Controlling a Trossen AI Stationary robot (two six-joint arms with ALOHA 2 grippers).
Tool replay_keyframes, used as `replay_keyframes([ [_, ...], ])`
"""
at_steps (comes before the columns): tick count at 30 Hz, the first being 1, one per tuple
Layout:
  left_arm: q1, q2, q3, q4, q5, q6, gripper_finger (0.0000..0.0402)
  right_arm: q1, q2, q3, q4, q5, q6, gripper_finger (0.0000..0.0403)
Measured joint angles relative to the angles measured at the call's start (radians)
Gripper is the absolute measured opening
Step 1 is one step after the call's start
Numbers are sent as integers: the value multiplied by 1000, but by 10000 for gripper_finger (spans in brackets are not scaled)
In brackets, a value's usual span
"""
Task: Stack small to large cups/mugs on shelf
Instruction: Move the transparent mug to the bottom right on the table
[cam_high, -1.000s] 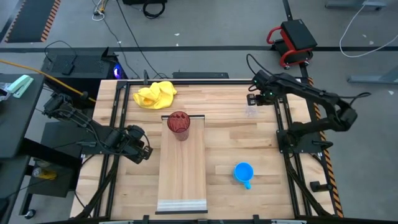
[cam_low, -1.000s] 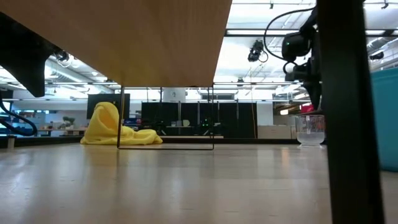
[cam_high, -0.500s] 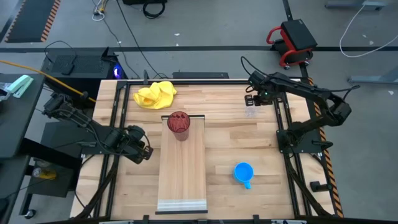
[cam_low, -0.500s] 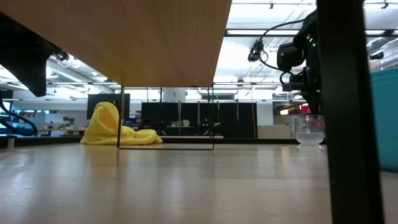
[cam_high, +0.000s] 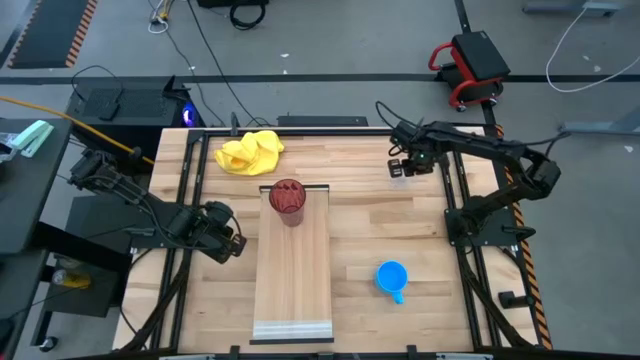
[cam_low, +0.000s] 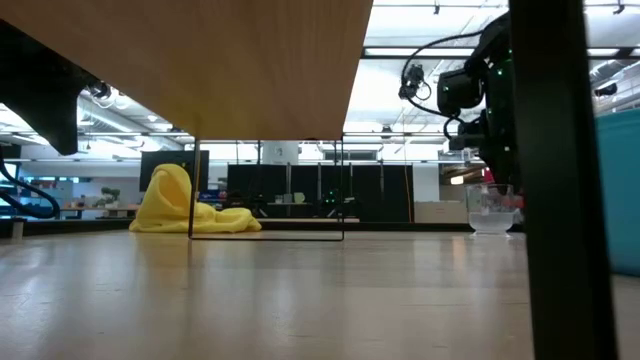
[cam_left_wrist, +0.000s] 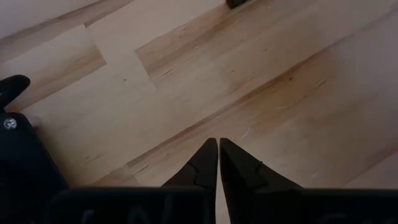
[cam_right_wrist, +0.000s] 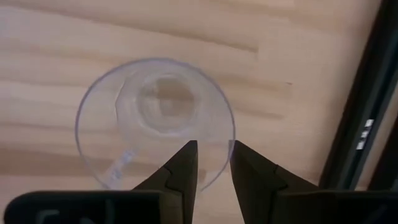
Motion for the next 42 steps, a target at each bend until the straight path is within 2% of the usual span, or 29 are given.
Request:
replay_keyframes([
  [9,0,0,0,0,-4,0,11,119,0,0,3,-9,96,100],
  [17,0,0,0,0,-17,0,25,231,0,0,87,-27,171,100],
  [23,0,0,0,0,-17,-1,20,247,0,0,97,-28,172,100],
  [29,0,0,0,0,-17,-2,11,229,0,0,97,-12,84,100],
  [37,0,0,0,0,-17,-8,24,143,0,0,100,-6,-102,100],
  [42,0,0,0,0,-17,-8,15,111,0,0,140,-19,-199,100],
])
